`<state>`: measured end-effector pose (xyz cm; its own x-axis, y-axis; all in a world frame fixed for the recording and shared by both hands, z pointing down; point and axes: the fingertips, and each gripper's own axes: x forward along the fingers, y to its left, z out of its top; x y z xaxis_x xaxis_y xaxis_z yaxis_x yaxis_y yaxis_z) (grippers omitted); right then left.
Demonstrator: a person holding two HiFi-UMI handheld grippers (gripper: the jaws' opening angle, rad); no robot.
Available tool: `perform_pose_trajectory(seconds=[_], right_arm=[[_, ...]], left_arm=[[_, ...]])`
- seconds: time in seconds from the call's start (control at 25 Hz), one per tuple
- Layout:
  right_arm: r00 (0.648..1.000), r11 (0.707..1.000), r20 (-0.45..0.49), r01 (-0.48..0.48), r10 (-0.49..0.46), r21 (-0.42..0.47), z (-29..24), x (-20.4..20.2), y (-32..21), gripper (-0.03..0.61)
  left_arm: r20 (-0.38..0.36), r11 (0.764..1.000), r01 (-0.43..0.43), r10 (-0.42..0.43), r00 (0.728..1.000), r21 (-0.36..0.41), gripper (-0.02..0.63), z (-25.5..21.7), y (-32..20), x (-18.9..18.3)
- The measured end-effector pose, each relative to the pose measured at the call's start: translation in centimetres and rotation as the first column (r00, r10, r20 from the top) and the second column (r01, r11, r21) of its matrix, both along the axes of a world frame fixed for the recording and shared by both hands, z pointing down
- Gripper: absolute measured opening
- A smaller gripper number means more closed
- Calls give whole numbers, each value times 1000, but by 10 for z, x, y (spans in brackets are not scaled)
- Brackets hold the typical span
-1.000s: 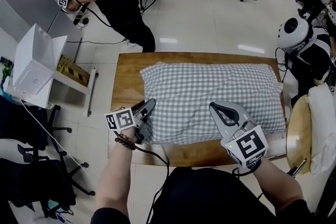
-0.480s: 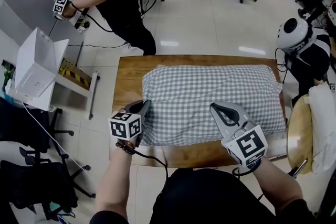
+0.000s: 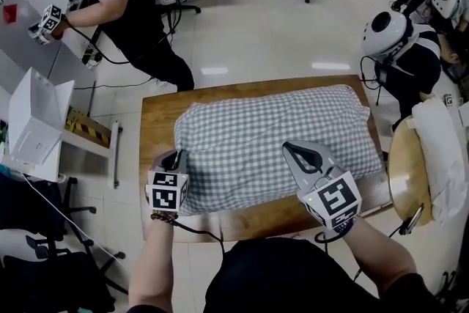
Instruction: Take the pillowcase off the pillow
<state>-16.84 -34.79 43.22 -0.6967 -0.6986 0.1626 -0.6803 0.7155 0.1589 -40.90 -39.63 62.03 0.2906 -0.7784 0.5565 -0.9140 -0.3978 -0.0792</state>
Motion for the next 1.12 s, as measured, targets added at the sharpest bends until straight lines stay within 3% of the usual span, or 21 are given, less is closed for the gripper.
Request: perform_pose_trajectory(seconds=[0.16,0.44,0.96,1.12], right_arm=[[999,999,-28,-46,46,1,16,-11,-10,5],[984,986,-65,-168,166,-20,-7,15,5,8],[917,918,-109,-391,383,-68,38,227,-47,14],[905,896,-140,-420,401,-143,77,281,-66,68]], left_arm=[[-12,1000,14,-14,1000,8,6,0,-2,-32],[-38,999,32,-32,999,-3,6,-37,21,-62],[71,993,103,-99,993,-63,6,-26,0,-28],[94,986,147,-139,986,-77,6,-18,-2,-22]])
